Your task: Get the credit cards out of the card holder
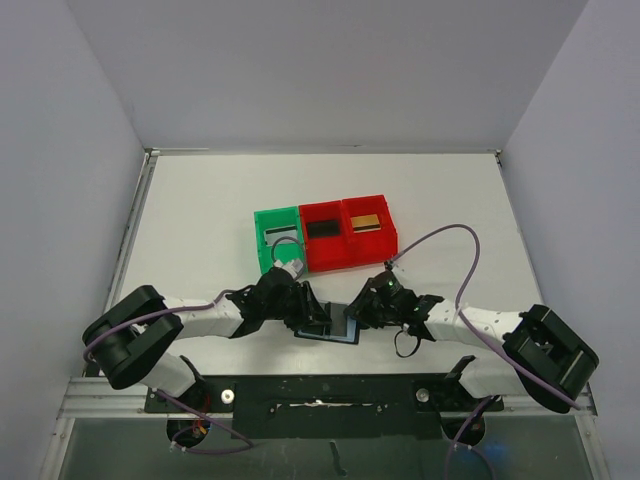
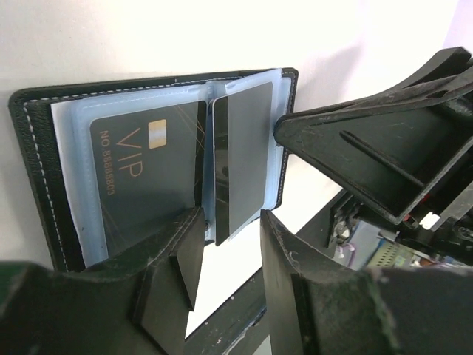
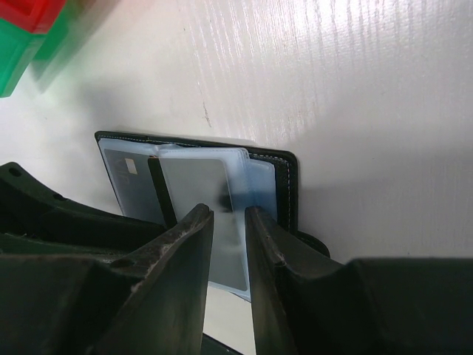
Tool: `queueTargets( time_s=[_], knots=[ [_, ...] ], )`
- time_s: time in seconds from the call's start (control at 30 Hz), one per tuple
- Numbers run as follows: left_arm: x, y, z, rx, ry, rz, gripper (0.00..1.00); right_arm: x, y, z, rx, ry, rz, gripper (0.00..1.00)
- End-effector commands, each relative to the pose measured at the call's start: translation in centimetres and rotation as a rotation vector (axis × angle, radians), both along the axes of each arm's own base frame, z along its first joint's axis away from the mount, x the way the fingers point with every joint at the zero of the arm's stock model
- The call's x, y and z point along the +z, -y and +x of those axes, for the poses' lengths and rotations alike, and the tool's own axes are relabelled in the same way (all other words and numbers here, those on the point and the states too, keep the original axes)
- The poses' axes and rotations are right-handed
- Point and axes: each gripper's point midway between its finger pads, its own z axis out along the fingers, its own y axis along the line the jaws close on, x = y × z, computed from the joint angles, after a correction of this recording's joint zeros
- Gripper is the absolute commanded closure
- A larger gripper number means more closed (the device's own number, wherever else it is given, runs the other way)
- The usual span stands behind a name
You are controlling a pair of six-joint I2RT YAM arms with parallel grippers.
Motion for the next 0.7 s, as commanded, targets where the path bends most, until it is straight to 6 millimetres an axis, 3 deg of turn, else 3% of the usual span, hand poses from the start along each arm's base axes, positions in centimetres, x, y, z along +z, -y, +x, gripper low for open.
queueTargets(
  time_s=[0.0, 0.4, 0.67],
  knots=[
    [2.1, 1.2, 0.8, 0.002, 0.025, -0.121, 0.66, -1.9, 1.9, -1.5, 0.001, -0.056, -0.077, 0.73],
    [1.6, 1.4, 0.6, -0.008, 0.004, -0.110, 0.71, -1.8, 1.8, -1.4, 0.004, -0.053, -0.073, 0.73],
    [0.3, 0.3, 1.2, 0.008, 0.007, 0.015, 0.71, -1.8, 1.9, -1.4, -0.001, -0.054, -0.074, 0.73]
  ],
)
